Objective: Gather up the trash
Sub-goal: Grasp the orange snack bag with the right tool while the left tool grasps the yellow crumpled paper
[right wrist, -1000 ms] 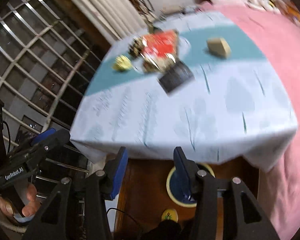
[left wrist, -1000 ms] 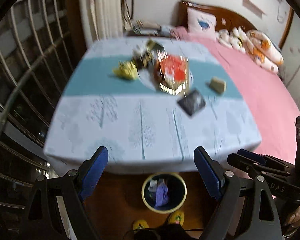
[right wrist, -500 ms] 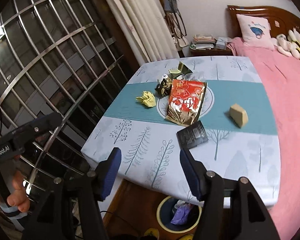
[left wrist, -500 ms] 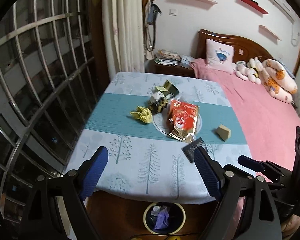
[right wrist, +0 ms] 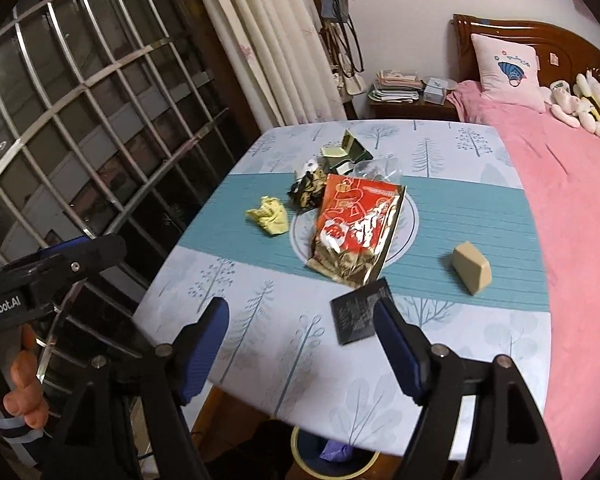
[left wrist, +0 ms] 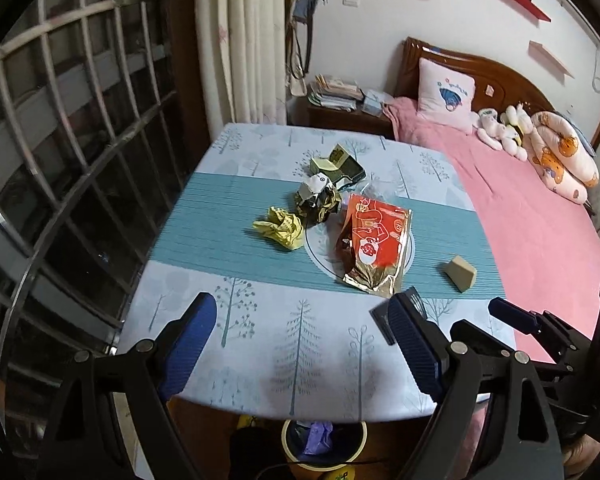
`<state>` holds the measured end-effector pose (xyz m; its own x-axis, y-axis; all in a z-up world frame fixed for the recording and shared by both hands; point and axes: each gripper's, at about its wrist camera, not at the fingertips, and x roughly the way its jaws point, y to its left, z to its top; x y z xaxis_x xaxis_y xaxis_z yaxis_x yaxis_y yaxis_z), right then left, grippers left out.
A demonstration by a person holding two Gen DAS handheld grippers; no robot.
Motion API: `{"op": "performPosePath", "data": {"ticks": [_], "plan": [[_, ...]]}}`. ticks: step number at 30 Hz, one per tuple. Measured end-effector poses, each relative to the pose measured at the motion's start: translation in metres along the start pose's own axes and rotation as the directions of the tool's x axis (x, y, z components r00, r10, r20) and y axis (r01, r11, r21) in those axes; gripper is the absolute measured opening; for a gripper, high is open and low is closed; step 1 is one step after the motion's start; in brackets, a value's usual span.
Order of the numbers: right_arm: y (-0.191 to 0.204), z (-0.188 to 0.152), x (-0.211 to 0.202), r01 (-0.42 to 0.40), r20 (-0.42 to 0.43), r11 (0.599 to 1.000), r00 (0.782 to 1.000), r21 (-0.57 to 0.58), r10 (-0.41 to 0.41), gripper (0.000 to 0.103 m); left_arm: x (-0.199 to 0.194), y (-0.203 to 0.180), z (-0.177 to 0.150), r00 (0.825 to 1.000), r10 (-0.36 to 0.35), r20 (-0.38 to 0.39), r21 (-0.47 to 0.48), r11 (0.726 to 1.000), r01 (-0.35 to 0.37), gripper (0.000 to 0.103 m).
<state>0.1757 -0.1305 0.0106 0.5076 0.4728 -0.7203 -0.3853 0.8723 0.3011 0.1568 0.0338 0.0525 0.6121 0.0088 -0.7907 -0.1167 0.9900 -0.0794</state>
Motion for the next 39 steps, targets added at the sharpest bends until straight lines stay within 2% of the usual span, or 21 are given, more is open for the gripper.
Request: {"op": "performPosePath", "data": {"ticks": [5, 11, 16, 21, 25, 30, 34, 35, 39], "plan": [[0.001, 0.024, 0.036, 0.072, -0.023, 0.995, 0.997, 0.069, -0.071, 0.075, 0.052, 0.020, 0.034, 0.995, -0.057, -0.085, 0.036, 0.998, 0.060, 0.086], [-0.002, 0.049, 0.097, 0.172, -0.085, 0.971, 0.983, 0.168, -0.160, 0.075, 0.122, 0.047, 0.075, 0.978, -0.105, -0.182, 0.098, 0.987, 0.125, 0.086], [-0.008, 0.057, 0.149, 0.245, -0.145, 0.940, 0.966, 0.239, -0.215, 0.075, 0.188, 0.064, 0.095, 0.947, -0.147, -0.287, 0.106, 0.977, 0.184, 0.086], [-0.002, 0.059, 0.199, 0.318, -0.204, 0.920, 0.940, 0.228, -0.274, 0.075, 0.241, 0.068, 0.097, 0.913, -0.164, -0.374, 0.116, 0.968, 0.222, 0.086], [-0.001, 0.058, 0.221, 0.392, -0.224, 0.896, 0.911, 0.211, -0.346, 0.075, 0.270, 0.071, 0.095, 0.887, -0.185, -0.422, 0.101, 0.963, 0.248, 0.086], [0.000, 0.061, 0.233, 0.482, -0.228, 0.856, 0.869, 0.188, -0.440, 0.083, 0.294, 0.066, 0.094, 0.862, -0.213, -0.461, 0.093, 0.954, 0.285, 0.086], [-0.008, 0.060, 0.237, 0.558, -0.254, 0.808, 0.823, 0.189, -0.508, 0.083, 0.300, 0.059, 0.094, 0.856, -0.219, -0.468, 0.110, 0.947, 0.302, 0.086], [-0.011, 0.058, 0.238, 0.566, -0.262, 0.800, 0.817, 0.198, -0.513, 0.083, 0.301, 0.057, 0.095, 0.854, -0.221, -0.470, 0.115, 0.944, 0.308, 0.086], [-0.021, 0.055, 0.238, 0.565, -0.268, 0.790, 0.820, 0.237, -0.506, 0.083, 0.310, 0.047, 0.094, 0.851, -0.210, -0.482, 0.135, 0.941, 0.309, 0.086]]}}
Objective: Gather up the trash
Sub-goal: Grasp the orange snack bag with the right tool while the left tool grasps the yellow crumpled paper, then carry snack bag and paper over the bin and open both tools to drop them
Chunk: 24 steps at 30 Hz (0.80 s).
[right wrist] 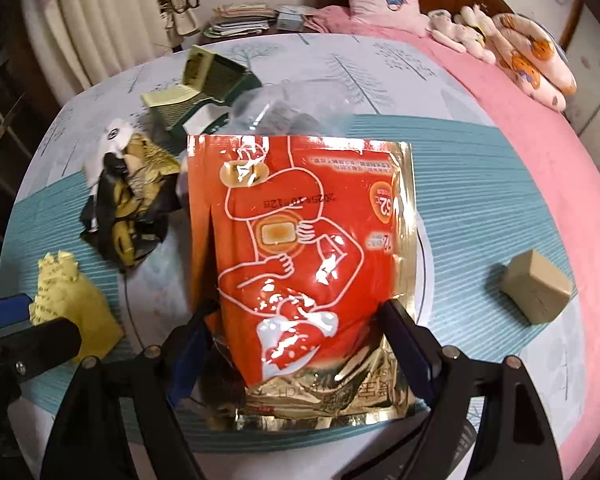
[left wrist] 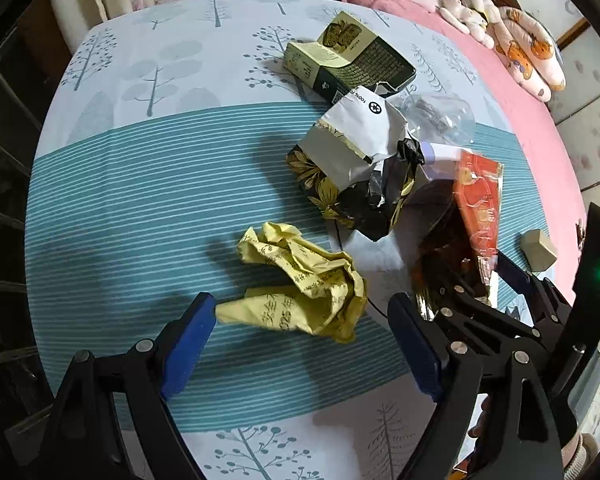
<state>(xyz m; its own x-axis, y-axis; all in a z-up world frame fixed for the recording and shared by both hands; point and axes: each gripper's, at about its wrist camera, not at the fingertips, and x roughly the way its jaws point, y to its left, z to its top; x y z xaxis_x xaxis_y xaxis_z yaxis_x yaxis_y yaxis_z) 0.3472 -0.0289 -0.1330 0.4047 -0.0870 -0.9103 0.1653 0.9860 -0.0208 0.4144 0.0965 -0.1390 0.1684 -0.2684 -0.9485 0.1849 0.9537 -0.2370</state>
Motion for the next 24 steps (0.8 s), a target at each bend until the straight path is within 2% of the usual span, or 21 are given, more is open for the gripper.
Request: {"op": "performPosePath", "data": {"ticks": [2, 5, 6, 10, 12, 15, 19, 24], "plan": [[-0.001, 0.000, 0.001, -0.004, 0.001, 1.000, 1.000, 0.008, 0.004, 0.083, 0.003, -0.001, 0.002, 1.000, 0.003, -0.006, 0.000, 1.000, -0.003, 0.086], [-0.002, -0.001, 0.000, -0.009, 0.008, 1.000, 1.000, 0.015, 0.009, 0.074, 0.010, -0.002, 0.005, 1.000, 0.024, -0.019, 0.008, 1.000, -0.024, 0.082], [-0.003, -0.001, -0.002, -0.011, 0.013, 1.000, 1.000, 0.022, 0.010, 0.063, 0.012, -0.002, 0.006, 0.999, 0.021, -0.026, 0.009, 1.000, -0.021, 0.074], [-0.013, 0.001, -0.006, -0.045, 0.021, 0.997, 0.999, 0.060, 0.044, 0.045, 0.015, 0.000, 0.007, 0.999, -0.003, -0.032, -0.004, 1.000, 0.003, 0.069], [-0.019, 0.002, -0.009, -0.060, 0.025, 0.995, 0.998, 0.077, 0.058, 0.028, 0.015, 0.001, 0.007, 0.999, -0.019, -0.030, -0.010, 1.000, 0.019, 0.065], [-0.027, 0.004, -0.013, -0.077, 0.020, 0.992, 0.997, 0.102, 0.076, 0.008, 0.012, 0.002, 0.008, 0.999, -0.044, -0.023, -0.015, 0.999, 0.044, 0.051], [-0.036, 0.002, -0.024, -0.111, 0.019, 0.983, 0.994, 0.143, 0.109, 0.007, 0.007, 0.001, 0.007, 1.000, -0.025, -0.013, -0.009, 1.000, 0.025, 0.041], [-0.041, 0.000, -0.055, -0.139, 0.043, 0.978, 0.990, 0.158, 0.134, 0.007, -0.014, -0.003, -0.002, 0.998, -0.052, 0.021, -0.016, 0.999, 0.052, 0.040]]}}
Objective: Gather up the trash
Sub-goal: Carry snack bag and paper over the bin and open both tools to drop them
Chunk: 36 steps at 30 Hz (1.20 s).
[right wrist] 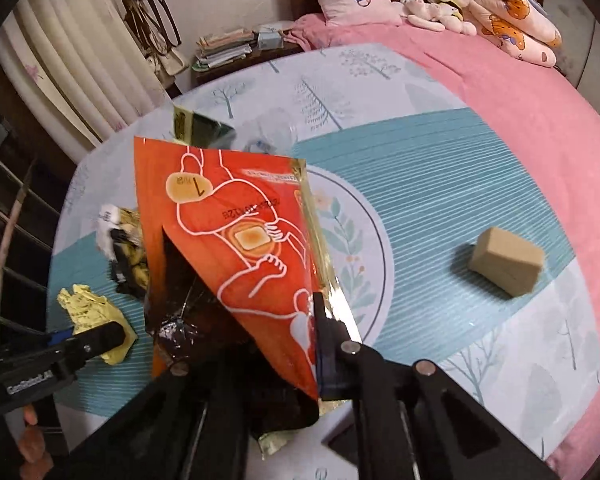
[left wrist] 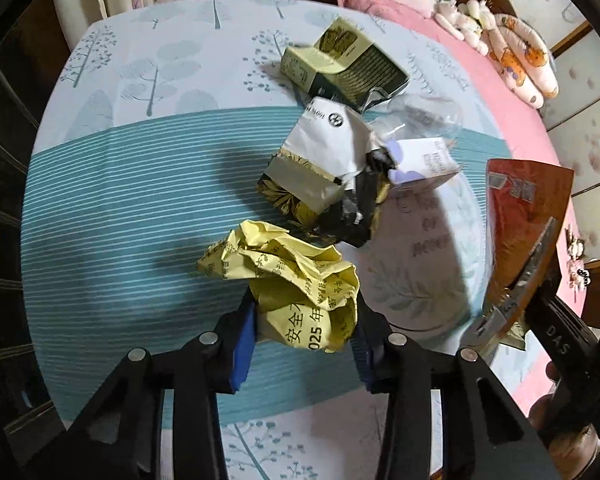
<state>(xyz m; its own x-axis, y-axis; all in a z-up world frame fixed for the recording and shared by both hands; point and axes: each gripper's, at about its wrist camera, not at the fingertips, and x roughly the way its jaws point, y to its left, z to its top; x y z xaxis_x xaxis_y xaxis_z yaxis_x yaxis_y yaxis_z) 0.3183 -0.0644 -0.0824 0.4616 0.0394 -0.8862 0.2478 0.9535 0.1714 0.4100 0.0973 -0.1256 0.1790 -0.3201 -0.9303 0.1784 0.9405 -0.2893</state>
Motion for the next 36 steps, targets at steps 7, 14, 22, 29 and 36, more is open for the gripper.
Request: {"op": "performPosePath", "data": {"ticks": [7, 14, 22, 29, 36], "plan": [[-0.004, -0.013, -0.055, -0.042, 0.005, 0.999, 0.999, -0.030, 0.042, 0.007, -0.043, -0.019, -0.020, 0.996, -0.052, 0.069, 0.053, 0.997, 0.049, 0.040], [-0.009, -0.036, -0.098, -0.093, 0.005, 0.992, 0.996, -0.085, 0.094, 0.007, -0.082, -0.044, -0.061, 0.986, -0.095, 0.135, 0.125, 0.989, 0.078, 0.040], [-0.028, -0.062, -0.121, -0.187, -0.019, 0.968, 0.982, -0.165, 0.187, 0.007, -0.114, -0.085, -0.121, 0.975, -0.051, 0.217, 0.155, 0.988, 0.017, 0.040], [-0.066, -0.091, -0.147, -0.262, -0.032, 0.935, 0.965, -0.239, 0.262, 0.007, -0.122, -0.124, -0.185, 0.966, 0.008, 0.260, 0.105, 0.994, -0.037, 0.040], [-0.119, -0.144, -0.157, -0.340, -0.093, 0.902, 0.940, -0.266, 0.327, 0.007, -0.117, -0.169, -0.261, 0.960, 0.062, 0.272, 0.056, 0.995, -0.080, 0.040]]}}
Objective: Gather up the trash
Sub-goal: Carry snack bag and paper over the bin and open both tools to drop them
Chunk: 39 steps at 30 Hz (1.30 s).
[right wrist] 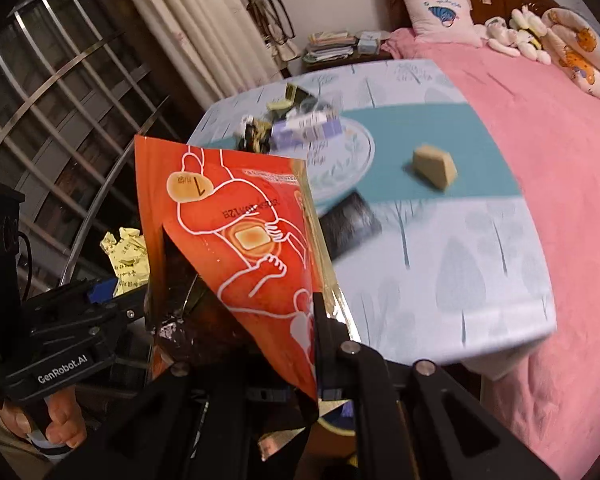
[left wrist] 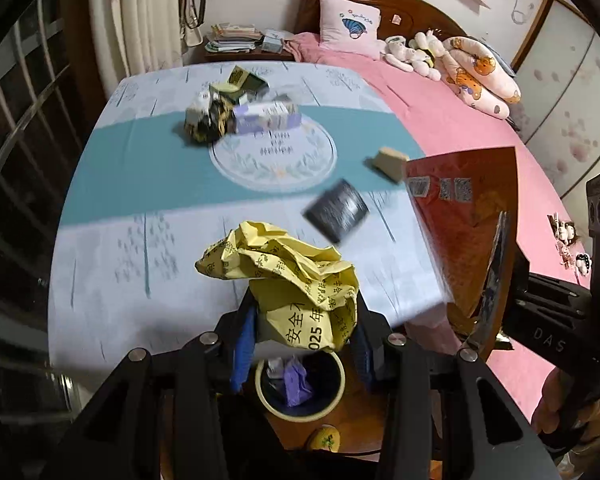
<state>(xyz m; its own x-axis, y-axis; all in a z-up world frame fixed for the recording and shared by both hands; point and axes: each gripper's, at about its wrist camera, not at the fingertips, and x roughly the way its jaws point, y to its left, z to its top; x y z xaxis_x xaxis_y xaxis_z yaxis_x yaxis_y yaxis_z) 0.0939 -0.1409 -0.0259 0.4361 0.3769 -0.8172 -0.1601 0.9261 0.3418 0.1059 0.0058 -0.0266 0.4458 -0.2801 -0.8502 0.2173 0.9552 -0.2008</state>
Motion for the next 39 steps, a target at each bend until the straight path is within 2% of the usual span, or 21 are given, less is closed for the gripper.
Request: {"op": "performPosePath", "data": {"ticks": [8, 14, 18, 27, 37, 39], "plan": [[-0.031, -0.072, 0.012, -0.054, -0.102, 0.997, 0.993, 0.062, 0.061, 0.007, -0.002, -0.036, -0.070, 0.998, 0.037, -0.055, 0.004, 0.999, -0.037, 0.040], [-0.048, -0.122, 0.044, -0.067, -0.200, 0.987, 0.975, 0.149, 0.096, 0.007, 0.022, -0.047, -0.106, 0.990, 0.045, -0.132, 0.022, 0.999, -0.043, 0.040], [-0.058, -0.150, 0.073, -0.049, -0.256, 0.976, 0.961, 0.211, 0.104, 0.007, 0.053, -0.047, -0.131, 0.982, 0.042, -0.185, 0.028, 0.999, -0.037, 0.041], [-0.100, -0.218, 0.164, 0.063, -0.374, 0.933, 0.924, 0.353, 0.080, 0.007, 0.156, -0.026, -0.189, 0.954, 0.023, -0.300, 0.002, 1.000, -0.023, 0.041], [-0.140, -0.266, 0.284, 0.125, -0.405, 0.872, 0.910, 0.474, 0.090, 0.010, 0.274, -0.007, -0.227, 0.941, 0.034, -0.336, 0.026, 0.999, -0.027, 0.046], [-0.148, -0.271, 0.305, 0.128, -0.406, 0.857, 0.908, 0.499, 0.101, 0.010, 0.292, -0.004, -0.233, 0.941, 0.042, -0.335, 0.032, 0.999, -0.034, 0.050]]}}
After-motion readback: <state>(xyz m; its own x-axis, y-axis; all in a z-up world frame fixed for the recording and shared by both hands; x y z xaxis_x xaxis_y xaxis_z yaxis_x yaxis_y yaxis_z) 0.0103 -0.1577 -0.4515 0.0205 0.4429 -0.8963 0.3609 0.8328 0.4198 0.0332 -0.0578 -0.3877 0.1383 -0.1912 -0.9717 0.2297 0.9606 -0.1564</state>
